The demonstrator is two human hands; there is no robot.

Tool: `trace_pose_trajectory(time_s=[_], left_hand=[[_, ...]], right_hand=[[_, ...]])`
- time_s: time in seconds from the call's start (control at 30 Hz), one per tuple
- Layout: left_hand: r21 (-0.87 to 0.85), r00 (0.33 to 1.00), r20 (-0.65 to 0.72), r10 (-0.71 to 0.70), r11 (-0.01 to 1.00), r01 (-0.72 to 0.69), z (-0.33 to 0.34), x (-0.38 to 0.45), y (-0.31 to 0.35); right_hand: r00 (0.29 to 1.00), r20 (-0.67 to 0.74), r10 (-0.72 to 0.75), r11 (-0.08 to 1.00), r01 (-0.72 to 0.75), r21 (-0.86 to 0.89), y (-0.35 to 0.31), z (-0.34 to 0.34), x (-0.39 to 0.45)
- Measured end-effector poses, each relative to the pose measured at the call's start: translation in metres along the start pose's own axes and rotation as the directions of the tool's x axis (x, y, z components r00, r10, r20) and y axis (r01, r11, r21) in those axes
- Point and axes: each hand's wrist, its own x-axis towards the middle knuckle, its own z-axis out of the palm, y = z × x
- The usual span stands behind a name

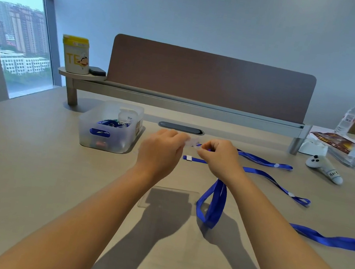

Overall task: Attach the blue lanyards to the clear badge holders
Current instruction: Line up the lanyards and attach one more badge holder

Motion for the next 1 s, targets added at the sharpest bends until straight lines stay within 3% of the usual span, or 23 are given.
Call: trace_pose_trajectory(time_s=[0.13, 0.23, 0.33, 0.43, 0.57, 0.7, 0.83, 1.0], left_hand=[[0.037, 0.999, 0.014, 0.034, 0.999, -0.035, -0.002, 0.001, -0.001], [-0.01, 0.983, 0.142, -0.119, 0.993, 0.121, -0.006, -0.001, 0.001], [0.029, 0.894, 0.347, -0.285, 0.956, 0.293, 0.002, -0.007, -0.004], [0.072, 0.836, 0.449, -0.317, 0.945, 0.32, 0.012, -0.014, -0.004], [0.076, 0.801, 0.506, -0.321, 0.941, 0.329, 0.025, -0.015, -0.002], [0.08, 0.801, 0.504, -0.323, 0.941, 0.33, 0.032, -0.013, -0.003], [0.076, 0.782, 0.514, -0.353, 0.927, 0.368, 0.034, -0.015, -0.007], [0.063, 0.77, 0.501, -0.396, 0.904, 0.424, 0.022, -0.019, -0.017]], right_hand=[[0.997, 0.076, 0.001, 0.975, 0.016, -0.221, 0.009, 0.007, 0.003], [0.997, 0.049, 0.065, 0.987, -0.057, -0.151, 0.023, 0.009, 0.006], [0.981, 0.049, 0.187, 0.981, -0.184, -0.065, 0.047, 0.008, 0.007], [0.924, 0.136, 0.357, 0.927, -0.332, -0.177, 0.078, 0.018, 0.005], [0.838, 0.183, 0.515, 0.814, -0.41, -0.411, 0.098, 0.039, 0.001], [0.859, 0.164, 0.484, 0.757, -0.317, -0.572, 0.089, 0.043, 0.0], [0.842, 0.287, 0.456, 0.772, -0.215, -0.598, 0.075, 0.046, 0.009], [0.91, 0.258, 0.326, 0.692, -0.044, -0.72, 0.069, 0.05, 0.016]])
